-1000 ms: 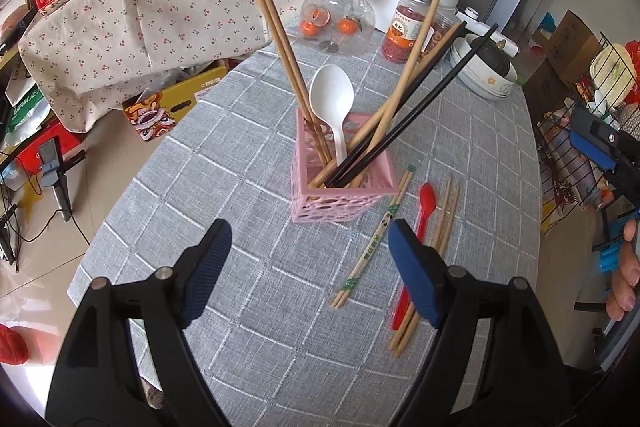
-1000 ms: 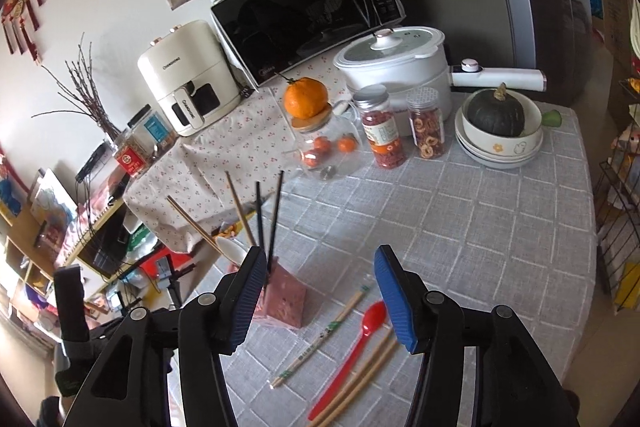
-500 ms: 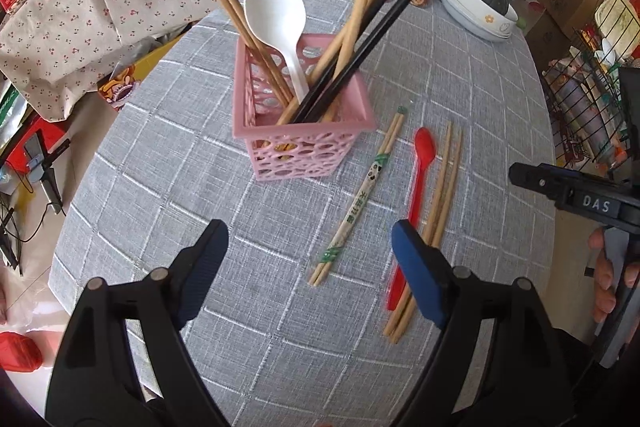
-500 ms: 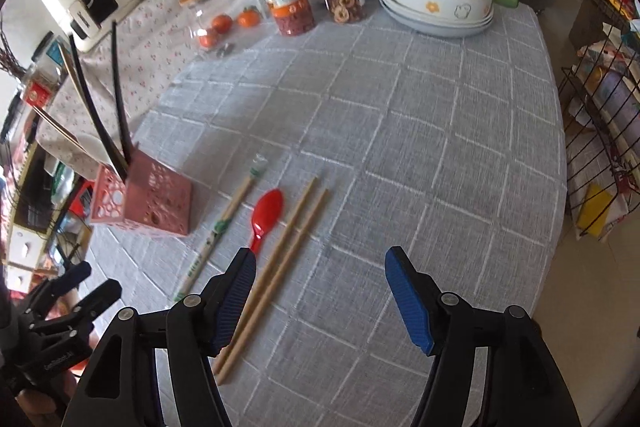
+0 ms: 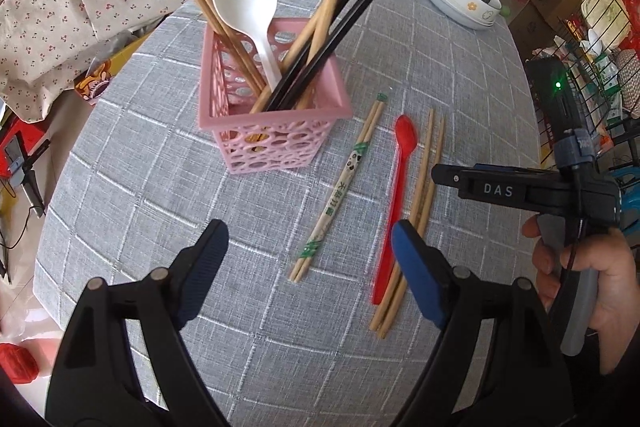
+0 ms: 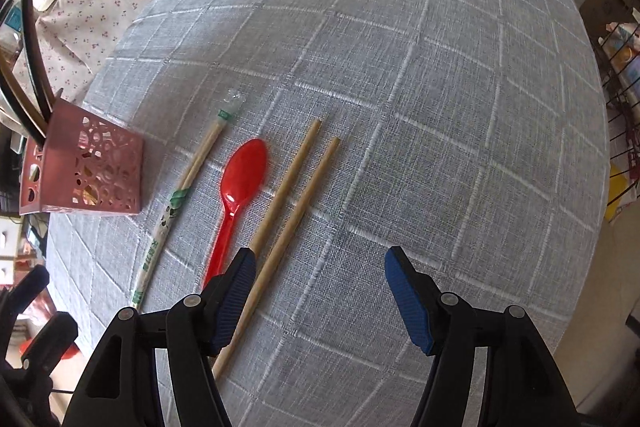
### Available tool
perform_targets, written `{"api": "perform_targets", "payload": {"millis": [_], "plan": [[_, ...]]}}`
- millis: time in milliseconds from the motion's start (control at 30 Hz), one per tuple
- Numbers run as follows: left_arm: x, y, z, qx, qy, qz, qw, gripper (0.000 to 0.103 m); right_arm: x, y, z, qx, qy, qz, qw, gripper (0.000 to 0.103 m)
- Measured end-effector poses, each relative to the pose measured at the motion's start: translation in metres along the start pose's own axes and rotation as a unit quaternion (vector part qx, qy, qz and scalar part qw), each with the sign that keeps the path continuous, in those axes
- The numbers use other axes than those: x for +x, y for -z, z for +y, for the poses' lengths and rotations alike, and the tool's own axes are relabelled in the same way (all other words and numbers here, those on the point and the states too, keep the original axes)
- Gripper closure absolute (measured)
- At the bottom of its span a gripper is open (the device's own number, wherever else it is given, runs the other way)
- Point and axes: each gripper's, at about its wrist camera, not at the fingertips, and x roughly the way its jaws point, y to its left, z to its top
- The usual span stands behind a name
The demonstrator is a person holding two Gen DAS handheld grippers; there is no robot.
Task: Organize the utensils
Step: 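Grasp a loose wooden chopstick with the right gripper, then grasp another wooden chopstick with the left gripper while the right gripper lifts its chopstick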
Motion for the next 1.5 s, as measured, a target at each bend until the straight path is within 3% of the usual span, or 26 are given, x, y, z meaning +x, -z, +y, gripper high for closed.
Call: {"api": "perform_targets", "payload": {"millis": [267,367,400,500,767,833,900,1067,1500], "plan": [[-0.007,0.004,-0.006,0.016,0.018,-0.01,0.9997,0.024,0.008,0.002,0.019,-0.034,0.058,-0.023,0.997,0.048],[-0.007,0.004,-0.011,0.025,0.023,-0.008,0.9994,0.03,0.007,0.009,0.026,-0.064,0.081,-0.031,0.994,0.066],[-0.006,0.004,-0.013,0.03,0.022,-0.006,0.9993,0.035,0.006,0.01,0.027,-0.071,0.086,-0.032,0.993,0.079],[-0.003,0.004,-0.024,0.049,0.022,0.001,0.9985,0.049,0.0,0.013,0.012,-0.051,0.041,-0.019,0.998,0.097],[0.018,0.003,-0.06,0.088,0.04,0.017,0.9951,0.073,-0.049,0.023,-0.029,-0.013,-0.017,-0.049,0.999,0.097],[0.027,0.0,-0.07,0.1,0.043,0.019,0.9939,0.088,-0.063,0.032,-0.038,-0.009,-0.027,-0.054,0.998,0.097],[0.039,-0.005,-0.079,0.108,0.044,0.022,0.9929,0.093,-0.072,0.038,-0.044,-0.007,-0.037,-0.058,0.998,0.097],[0.063,-0.018,-0.097,0.125,0.044,0.015,0.9911,0.093,-0.083,0.044,-0.052,-0.009,-0.046,-0.061,0.997,0.097],[0.103,-0.03,-0.11,0.107,0.021,0.048,0.9929,0.093,-0.083,0.039,-0.08,0.014,-0.05,-0.052,0.997,0.097]]}}
